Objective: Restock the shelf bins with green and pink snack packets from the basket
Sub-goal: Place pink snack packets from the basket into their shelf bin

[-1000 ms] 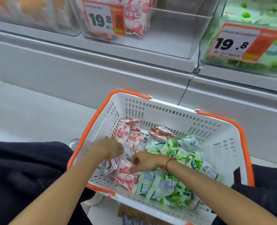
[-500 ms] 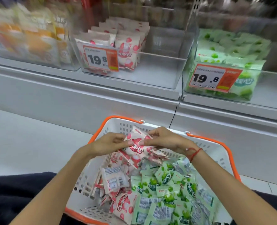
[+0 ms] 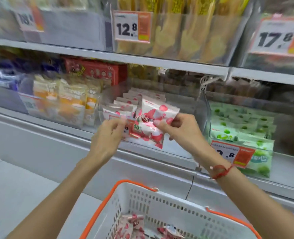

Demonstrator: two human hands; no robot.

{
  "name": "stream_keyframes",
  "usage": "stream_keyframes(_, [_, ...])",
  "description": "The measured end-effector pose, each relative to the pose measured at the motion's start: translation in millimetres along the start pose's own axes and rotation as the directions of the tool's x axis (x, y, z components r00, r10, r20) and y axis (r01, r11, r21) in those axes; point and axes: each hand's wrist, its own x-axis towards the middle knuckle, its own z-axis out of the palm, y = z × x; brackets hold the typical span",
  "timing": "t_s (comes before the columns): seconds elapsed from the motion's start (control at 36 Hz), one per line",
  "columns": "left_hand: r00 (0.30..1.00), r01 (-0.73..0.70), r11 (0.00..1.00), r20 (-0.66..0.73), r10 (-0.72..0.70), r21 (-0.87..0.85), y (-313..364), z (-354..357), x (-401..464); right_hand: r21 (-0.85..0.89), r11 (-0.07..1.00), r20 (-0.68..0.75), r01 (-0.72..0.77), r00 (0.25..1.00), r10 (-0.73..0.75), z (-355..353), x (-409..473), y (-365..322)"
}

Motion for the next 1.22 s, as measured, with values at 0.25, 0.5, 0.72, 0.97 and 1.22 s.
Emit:
stream_keyframes(0.25, [0.939, -0.343, 0.824, 0.167, 0.3, 0.45, -18, -9, 67, -0.491, 0.87, 0.018, 0.049, 0.999, -0.047, -1, 97, -10])
stream_keyframes(0.5, [0.937, -0.34, 0.835, 0.074, 0.343, 0.432, -39, 6, 65, -0.71, 0.692, 0.224, 0.13, 0.973, 0.048, 46, 129, 18])
stream_keyframes(0.72, [0.936, -0.335, 0.843, 0.044, 0.349, 0.42, -40, 9, 63, -0.771, 0.171, 0.553, 0.613, 0.778, -0.298, 35, 140, 12])
stream_keyframes(0.97, [0.937, -0.332, 0.859, 0.029, 0.349, 0.389, -41, 10, 60, -0.689, 0.07, 0.694, 0.722, 0.684, -0.226, 24, 147, 18])
stream_keyframes(1.22, [0.937, -0.337, 0.867, 0.04, 0.347, 0.367, -36, 8, 53, -0.726, 0.272, 0.609, 0.631, 0.775, -0.172, 31, 143, 23])
